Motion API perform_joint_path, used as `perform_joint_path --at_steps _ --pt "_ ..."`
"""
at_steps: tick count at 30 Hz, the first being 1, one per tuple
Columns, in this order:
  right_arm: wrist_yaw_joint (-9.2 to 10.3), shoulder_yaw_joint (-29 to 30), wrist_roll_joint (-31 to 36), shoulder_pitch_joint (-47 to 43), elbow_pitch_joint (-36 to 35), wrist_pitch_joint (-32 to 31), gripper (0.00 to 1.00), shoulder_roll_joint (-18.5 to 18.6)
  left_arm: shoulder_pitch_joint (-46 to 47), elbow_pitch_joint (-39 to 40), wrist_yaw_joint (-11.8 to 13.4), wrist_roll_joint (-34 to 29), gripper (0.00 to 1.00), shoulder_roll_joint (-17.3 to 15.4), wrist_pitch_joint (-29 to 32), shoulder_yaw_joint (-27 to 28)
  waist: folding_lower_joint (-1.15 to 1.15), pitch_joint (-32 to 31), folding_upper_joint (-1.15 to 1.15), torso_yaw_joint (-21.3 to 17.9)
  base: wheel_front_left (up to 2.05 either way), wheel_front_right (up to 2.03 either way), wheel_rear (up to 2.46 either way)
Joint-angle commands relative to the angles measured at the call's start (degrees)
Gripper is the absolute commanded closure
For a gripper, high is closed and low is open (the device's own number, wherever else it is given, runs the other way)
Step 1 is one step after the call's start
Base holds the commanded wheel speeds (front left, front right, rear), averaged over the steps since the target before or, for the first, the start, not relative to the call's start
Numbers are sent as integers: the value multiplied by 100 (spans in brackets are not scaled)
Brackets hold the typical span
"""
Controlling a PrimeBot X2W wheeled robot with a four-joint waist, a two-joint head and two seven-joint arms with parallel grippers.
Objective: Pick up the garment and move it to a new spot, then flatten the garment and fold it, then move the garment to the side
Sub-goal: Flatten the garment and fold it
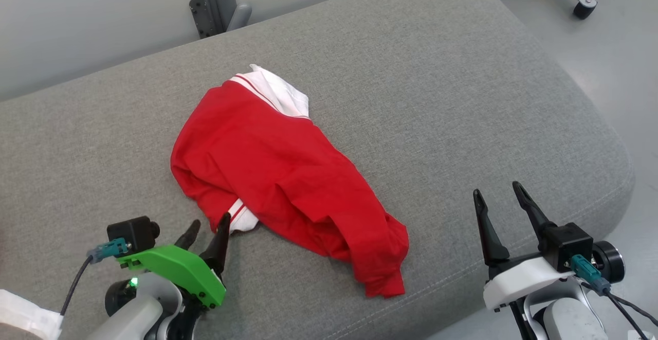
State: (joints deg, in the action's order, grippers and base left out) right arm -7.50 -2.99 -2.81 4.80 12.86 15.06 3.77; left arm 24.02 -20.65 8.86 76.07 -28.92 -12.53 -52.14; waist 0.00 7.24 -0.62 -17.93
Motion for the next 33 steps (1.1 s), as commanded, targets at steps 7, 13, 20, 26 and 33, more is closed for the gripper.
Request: perform_joint_path --at_steps 7,13,20,26,33 --pt "2 -76 16 168 11 18 0 24 240 -783 -167 292 0 333 424 0 0 81 62 -73 0 0 0" --pt "2 -12 27 88 -6 18 0 31 350 -1358 -561 695 14 664 493 267 0 112 62 -146 0 0 0" --pt "2 12 36 36 27 18 0 16 535 -1769 -929 661 100 823 356 302 0 73 62 -155 0 0 0" --pt "2 95 58 -43 -2 18 0 39 808 -1572 -994 543 100 493 150 506 0 14 62 36 0 0 0" --pt "2 70 77 -84 11 18 0 59 1168 -811 -641 354 100 -397 95 863 0 -114 62 276 0 0 0"
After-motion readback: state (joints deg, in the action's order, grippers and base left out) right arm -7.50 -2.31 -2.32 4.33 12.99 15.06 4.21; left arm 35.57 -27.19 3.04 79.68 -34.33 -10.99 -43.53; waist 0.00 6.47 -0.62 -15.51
